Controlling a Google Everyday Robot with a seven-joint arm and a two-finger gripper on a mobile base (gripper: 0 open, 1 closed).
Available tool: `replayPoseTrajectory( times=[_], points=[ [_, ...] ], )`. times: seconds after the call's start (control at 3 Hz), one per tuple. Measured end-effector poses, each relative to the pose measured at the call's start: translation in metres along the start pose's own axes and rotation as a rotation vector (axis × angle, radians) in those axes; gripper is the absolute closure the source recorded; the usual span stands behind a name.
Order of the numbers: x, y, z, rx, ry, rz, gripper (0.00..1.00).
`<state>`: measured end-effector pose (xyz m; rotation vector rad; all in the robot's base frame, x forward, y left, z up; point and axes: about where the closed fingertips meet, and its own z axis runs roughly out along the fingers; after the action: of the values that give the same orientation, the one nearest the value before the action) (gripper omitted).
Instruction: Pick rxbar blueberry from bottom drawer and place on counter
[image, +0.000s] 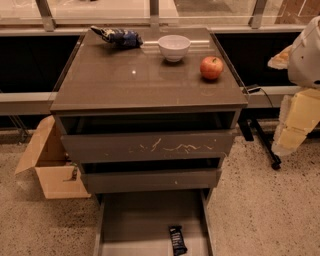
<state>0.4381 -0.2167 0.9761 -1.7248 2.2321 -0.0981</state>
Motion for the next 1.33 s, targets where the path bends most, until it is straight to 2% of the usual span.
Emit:
replayPoseTrajectory(
  times=[0.33, 0.67, 1.0, 1.33],
  points=[
    [0.0, 0.0, 0.0, 0.0, 0.0, 0.0, 0.0],
    [0.0, 0.001, 0.021, -0.026, -0.006, 0.05, 0.0],
    [0.003, 0.007, 0.078, -0.103, -0.04, 0.163, 0.0],
    [0.004, 0.02, 0.134, -0.158, -0.064, 0.252, 0.0]
  ],
)
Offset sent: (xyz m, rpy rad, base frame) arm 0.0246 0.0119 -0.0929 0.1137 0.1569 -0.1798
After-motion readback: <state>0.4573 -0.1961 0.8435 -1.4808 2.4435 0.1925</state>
